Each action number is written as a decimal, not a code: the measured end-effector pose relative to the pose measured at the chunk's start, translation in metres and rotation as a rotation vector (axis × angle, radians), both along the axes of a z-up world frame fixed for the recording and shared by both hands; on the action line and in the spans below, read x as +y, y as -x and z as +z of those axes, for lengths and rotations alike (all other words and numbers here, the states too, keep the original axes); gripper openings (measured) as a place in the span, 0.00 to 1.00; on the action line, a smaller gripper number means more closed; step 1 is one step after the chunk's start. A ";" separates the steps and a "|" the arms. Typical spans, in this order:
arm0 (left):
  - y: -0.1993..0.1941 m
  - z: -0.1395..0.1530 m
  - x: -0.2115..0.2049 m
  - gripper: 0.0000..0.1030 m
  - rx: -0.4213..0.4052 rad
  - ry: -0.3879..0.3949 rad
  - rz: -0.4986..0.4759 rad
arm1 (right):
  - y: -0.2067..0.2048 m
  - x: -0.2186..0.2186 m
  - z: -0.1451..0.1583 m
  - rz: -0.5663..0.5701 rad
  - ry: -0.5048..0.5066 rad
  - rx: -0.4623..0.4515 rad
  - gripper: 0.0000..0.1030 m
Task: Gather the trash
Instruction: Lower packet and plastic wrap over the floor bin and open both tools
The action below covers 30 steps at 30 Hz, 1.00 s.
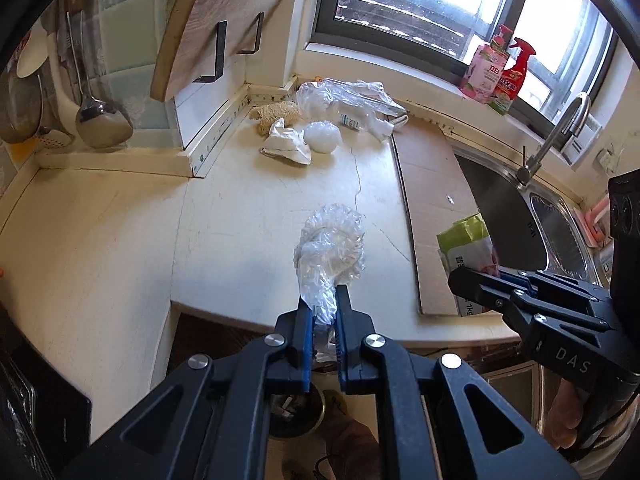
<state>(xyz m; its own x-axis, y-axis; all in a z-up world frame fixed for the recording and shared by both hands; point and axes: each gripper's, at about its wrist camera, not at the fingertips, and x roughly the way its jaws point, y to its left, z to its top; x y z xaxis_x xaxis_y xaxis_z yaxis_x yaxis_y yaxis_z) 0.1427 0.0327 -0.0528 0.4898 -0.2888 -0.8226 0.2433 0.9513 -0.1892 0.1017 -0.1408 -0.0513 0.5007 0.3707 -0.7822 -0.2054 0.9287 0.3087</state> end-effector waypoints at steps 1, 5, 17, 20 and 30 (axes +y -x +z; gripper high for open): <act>0.012 0.000 0.004 0.07 0.003 0.001 -0.008 | 0.009 0.004 -0.001 0.001 -0.002 0.005 0.15; 0.046 -0.011 0.012 0.07 0.026 0.000 -0.024 | 0.045 0.020 -0.015 -0.003 -0.002 0.042 0.15; 0.092 -0.111 0.030 0.07 0.224 0.018 -0.040 | 0.095 0.042 -0.117 -0.031 -0.002 0.298 0.15; 0.094 -0.156 0.035 0.07 0.291 0.012 -0.014 | 0.094 0.040 -0.162 -0.041 0.000 0.379 0.15; 0.090 -0.330 0.042 0.08 0.497 -0.015 0.063 | 0.087 0.031 -0.324 -0.081 0.005 0.576 0.17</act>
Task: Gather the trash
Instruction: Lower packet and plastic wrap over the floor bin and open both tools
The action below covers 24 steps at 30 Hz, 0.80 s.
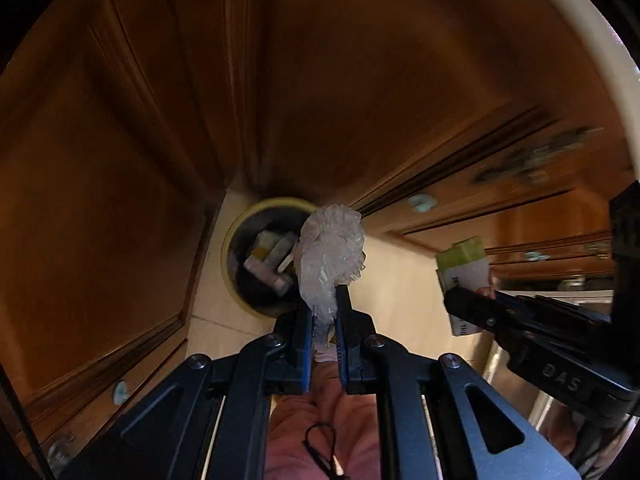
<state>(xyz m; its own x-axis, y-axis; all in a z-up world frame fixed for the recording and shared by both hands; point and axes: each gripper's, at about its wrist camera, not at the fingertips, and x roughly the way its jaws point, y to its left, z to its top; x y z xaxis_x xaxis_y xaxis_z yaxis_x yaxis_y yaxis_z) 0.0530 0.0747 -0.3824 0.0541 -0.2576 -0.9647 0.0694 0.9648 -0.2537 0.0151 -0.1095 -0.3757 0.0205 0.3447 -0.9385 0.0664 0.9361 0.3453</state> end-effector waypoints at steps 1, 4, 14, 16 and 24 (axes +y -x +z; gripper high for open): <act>-0.002 -0.015 0.001 0.08 0.014 -0.003 0.007 | -0.001 0.001 -0.012 0.001 0.001 0.011 0.18; -0.004 -0.048 0.007 0.10 0.034 0.001 0.029 | -0.008 0.006 -0.049 0.008 0.000 0.042 0.25; -0.008 -0.103 0.013 0.55 0.030 -0.045 0.034 | -0.023 0.019 -0.106 -0.002 0.035 0.043 0.47; -0.006 -0.105 0.014 0.56 0.030 -0.061 0.036 | -0.025 0.021 -0.108 0.005 0.041 0.044 0.48; -0.001 -0.092 0.026 0.65 0.025 -0.109 0.042 | -0.016 0.019 -0.099 0.044 0.040 0.054 0.48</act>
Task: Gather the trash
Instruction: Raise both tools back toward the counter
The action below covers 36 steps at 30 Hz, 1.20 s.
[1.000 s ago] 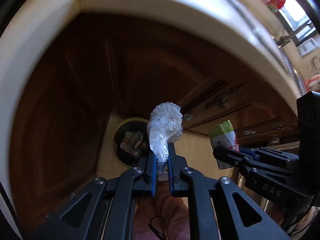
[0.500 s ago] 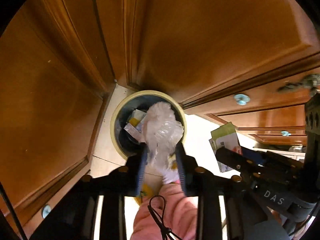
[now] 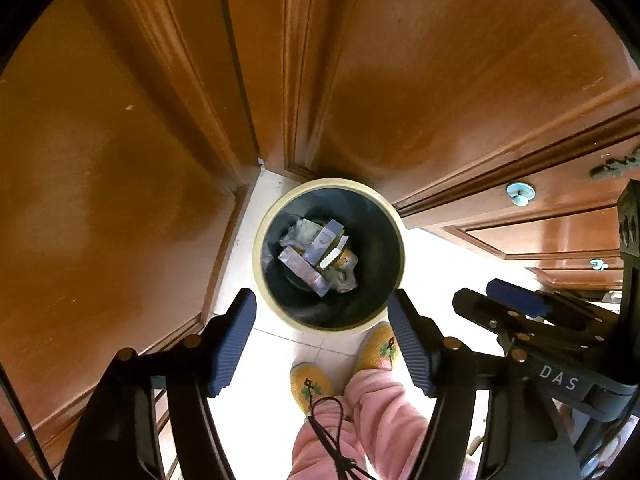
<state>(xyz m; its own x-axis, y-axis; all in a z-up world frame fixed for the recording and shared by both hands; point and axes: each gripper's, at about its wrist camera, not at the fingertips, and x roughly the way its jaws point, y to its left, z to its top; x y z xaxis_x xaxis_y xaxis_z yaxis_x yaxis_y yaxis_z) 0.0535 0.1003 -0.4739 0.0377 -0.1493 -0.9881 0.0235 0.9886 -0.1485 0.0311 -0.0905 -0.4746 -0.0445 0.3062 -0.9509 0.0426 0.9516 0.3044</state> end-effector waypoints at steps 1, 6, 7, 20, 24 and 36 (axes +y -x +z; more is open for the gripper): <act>0.000 0.000 0.002 0.65 -0.002 0.000 0.001 | 0.001 -0.001 0.003 0.001 0.002 -0.002 0.48; 0.005 0.032 0.006 0.65 -0.019 0.006 0.014 | 0.008 -0.009 0.031 -0.016 -0.008 -0.026 0.48; 0.004 0.039 0.007 0.65 -0.025 0.007 0.012 | 0.008 -0.011 0.037 -0.018 -0.008 -0.034 0.48; 0.004 0.214 -0.005 0.76 -0.216 0.036 -0.032 | 0.020 -0.019 0.202 -0.038 -0.049 -0.240 0.48; 0.004 0.271 -0.010 0.76 -0.276 0.046 -0.049 | 0.025 -0.021 0.258 -0.045 -0.051 -0.320 0.48; 0.004 0.407 -0.021 0.85 -0.497 0.091 -0.086 | 0.041 -0.017 0.380 -0.073 -0.032 -0.544 0.48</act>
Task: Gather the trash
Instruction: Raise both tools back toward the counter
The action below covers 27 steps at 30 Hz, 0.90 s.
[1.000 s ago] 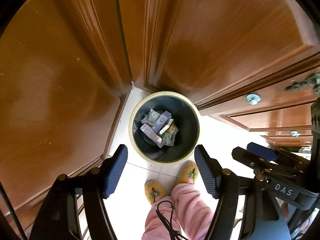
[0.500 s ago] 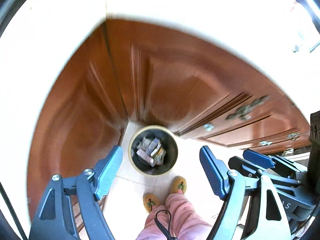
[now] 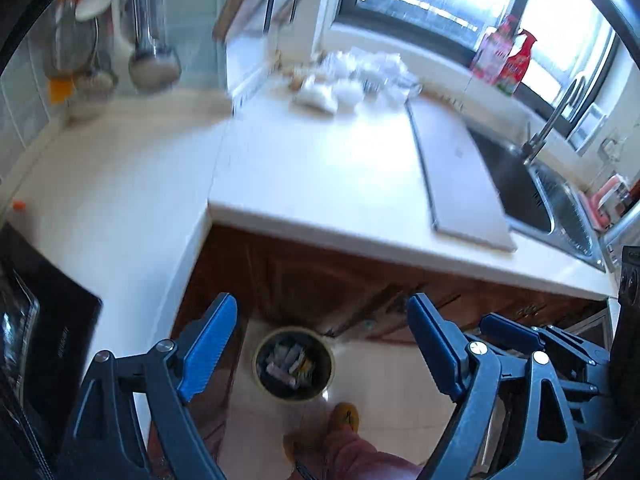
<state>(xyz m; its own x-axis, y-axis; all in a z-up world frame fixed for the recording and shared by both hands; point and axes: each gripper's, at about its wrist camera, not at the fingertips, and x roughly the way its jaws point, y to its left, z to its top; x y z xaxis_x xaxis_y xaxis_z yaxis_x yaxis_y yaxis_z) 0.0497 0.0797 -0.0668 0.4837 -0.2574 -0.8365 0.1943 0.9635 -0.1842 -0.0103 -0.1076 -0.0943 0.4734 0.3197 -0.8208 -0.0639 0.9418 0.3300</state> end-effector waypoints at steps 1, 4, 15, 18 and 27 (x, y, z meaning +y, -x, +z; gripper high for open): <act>0.000 0.009 -0.001 0.86 -0.017 -0.002 0.001 | 0.001 0.000 0.008 0.001 0.000 -0.017 0.48; 0.001 0.025 -0.006 0.87 -0.054 -0.004 -0.009 | 0.003 0.001 0.034 0.000 0.005 -0.060 0.48; -0.028 0.061 -0.016 0.88 -0.139 -0.009 0.015 | -0.020 -0.016 0.085 -0.023 0.013 -0.162 0.49; -0.045 0.065 -0.020 0.89 -0.149 -0.015 0.019 | -0.040 -0.028 0.090 -0.027 0.001 -0.166 0.51; -0.127 0.058 -0.043 0.95 -0.169 -0.048 0.063 | -0.133 -0.065 0.098 -0.012 -0.016 -0.190 0.56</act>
<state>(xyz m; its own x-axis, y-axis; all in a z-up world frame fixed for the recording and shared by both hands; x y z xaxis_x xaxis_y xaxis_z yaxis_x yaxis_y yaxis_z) 0.1767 0.0369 -0.0086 0.6322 -0.1842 -0.7526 0.1574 0.9816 -0.1080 0.1223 -0.1727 0.0036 0.6232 0.3249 -0.7114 -0.1149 0.9378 0.3277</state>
